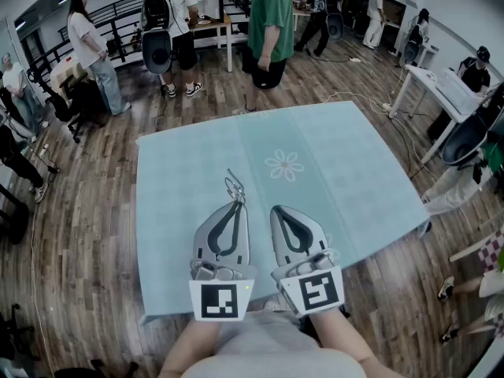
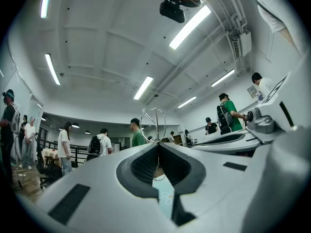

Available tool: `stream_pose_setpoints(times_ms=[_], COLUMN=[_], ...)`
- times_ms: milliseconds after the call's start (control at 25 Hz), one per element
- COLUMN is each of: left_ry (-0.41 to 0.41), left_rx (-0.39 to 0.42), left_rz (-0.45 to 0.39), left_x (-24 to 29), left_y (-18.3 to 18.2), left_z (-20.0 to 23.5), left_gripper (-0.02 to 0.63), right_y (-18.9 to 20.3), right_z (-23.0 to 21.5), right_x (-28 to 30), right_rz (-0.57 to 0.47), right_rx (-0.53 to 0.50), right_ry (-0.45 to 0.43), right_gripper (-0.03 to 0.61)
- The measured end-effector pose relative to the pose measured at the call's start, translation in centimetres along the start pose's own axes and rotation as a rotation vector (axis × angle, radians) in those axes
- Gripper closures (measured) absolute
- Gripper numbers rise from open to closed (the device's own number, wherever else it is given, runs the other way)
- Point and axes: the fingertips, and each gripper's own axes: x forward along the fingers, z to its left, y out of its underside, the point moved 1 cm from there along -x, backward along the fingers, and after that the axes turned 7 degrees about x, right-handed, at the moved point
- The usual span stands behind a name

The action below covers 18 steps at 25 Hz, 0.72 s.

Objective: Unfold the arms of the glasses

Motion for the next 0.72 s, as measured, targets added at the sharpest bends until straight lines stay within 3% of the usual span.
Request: stream_pose_setpoints(times_ms=[440,720], left_ry=[0.007,0.068], left_rx=[-0.043,-0.102], left_rz=[0.011,0.026], left_x=[0.2,0.2], left_y=[0.5,1.1], left_z=[0.3,-0.2], left_gripper=[0.603,0.603], right_y=[0.0,0.6], right_z=[0.0,0.0], right_x=[0.3,0.1], right_rz=[-0.004,0.000], right_rx=[0.030,0.022], right_ry=[0.002,0.003], right_gripper=[0.571,0.571])
